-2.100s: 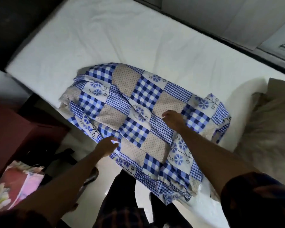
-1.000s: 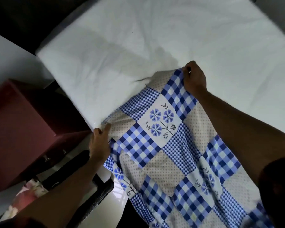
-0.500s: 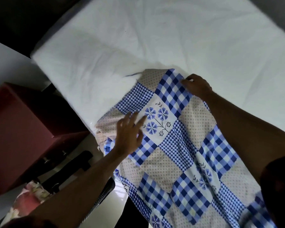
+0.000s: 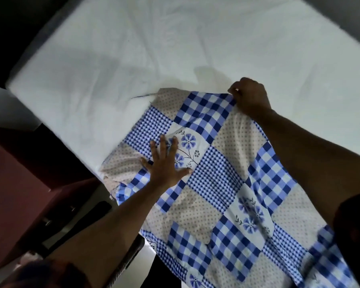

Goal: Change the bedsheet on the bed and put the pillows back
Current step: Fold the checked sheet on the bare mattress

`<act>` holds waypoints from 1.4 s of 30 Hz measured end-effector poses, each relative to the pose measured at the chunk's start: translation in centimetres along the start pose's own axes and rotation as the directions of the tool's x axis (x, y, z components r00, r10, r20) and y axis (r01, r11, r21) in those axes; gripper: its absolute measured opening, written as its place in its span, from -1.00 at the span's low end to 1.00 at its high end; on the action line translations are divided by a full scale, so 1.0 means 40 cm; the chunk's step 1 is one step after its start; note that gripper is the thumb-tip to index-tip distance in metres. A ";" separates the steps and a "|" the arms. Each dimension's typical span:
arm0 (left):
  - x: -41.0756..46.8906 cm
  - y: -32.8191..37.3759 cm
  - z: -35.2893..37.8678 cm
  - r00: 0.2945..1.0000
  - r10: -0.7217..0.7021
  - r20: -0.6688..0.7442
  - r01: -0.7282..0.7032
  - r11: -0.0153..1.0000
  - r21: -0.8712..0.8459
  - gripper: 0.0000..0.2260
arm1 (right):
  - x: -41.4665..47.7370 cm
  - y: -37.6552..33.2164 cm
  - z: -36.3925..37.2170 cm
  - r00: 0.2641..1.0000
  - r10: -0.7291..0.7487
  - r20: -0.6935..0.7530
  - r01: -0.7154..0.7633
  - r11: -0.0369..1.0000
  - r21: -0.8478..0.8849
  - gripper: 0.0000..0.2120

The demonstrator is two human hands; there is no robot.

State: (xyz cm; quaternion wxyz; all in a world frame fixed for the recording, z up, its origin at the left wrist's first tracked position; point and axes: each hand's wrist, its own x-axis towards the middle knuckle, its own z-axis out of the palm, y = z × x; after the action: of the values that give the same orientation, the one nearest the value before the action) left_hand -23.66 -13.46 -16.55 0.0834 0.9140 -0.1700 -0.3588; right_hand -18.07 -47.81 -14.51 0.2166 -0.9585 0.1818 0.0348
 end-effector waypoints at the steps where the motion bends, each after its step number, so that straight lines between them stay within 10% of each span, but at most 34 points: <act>1: 0.004 0.000 -0.005 1.000 -0.010 0.008 0.011 1.000 -0.018 0.07 | 0.005 0.013 -0.005 0.997 0.039 -0.070 -0.039 0.999 -0.001 -0.77; 6: 0.008 0.050 -0.023 0.998 -0.036 -0.056 0.040 0.997 0.071 0.12 | -0.037 0.085 -0.041 0.978 0.206 -0.031 -0.201 0.974 0.105 -0.68; 10: -0.018 0.197 -0.017 0.957 0.241 -0.161 -0.220 0.966 0.137 0.06 | -0.254 0.117 0.006 0.964 0.266 0.029 -0.266 0.964 0.025 -0.48; 14: -0.040 0.296 0.071 0.963 0.257 0.078 -0.262 0.963 0.059 0.21 | -0.327 0.177 0.031 0.951 0.302 0.074 -0.295 0.952 -0.086 -0.65; 24: -0.030 0.275 0.132 0.974 0.182 0.132 -0.204 0.961 0.188 0.33 | -0.311 0.249 0.011 0.934 0.248 -0.258 -0.295 0.941 -0.164 -0.80; 30: -0.087 0.283 0.171 0.927 0.374 0.025 -0.356 0.857 0.373 0.18 | -0.584 0.144 0.062 0.876 0.256 -0.409 -0.280 0.960 0.002 -0.80; 37: -0.187 0.353 0.265 0.652 0.757 0.033 -0.716 0.602 0.354 -0.32 | -0.769 0.239 0.108 0.843 0.399 -0.360 -0.373 0.917 0.142 -0.71; 42: -0.172 0.408 0.299 0.708 0.697 0.115 -0.669 0.608 0.428 -0.41 | -0.661 0.353 0.038 0.869 0.461 -0.178 -0.467 0.884 0.013 -0.68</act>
State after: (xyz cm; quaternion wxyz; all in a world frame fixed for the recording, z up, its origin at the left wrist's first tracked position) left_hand -40.63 -26.42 -16.48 0.0110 0.7844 -0.5788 -0.2226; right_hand -47.81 -50.18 -17.73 0.1704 -0.8893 0.4244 0.0039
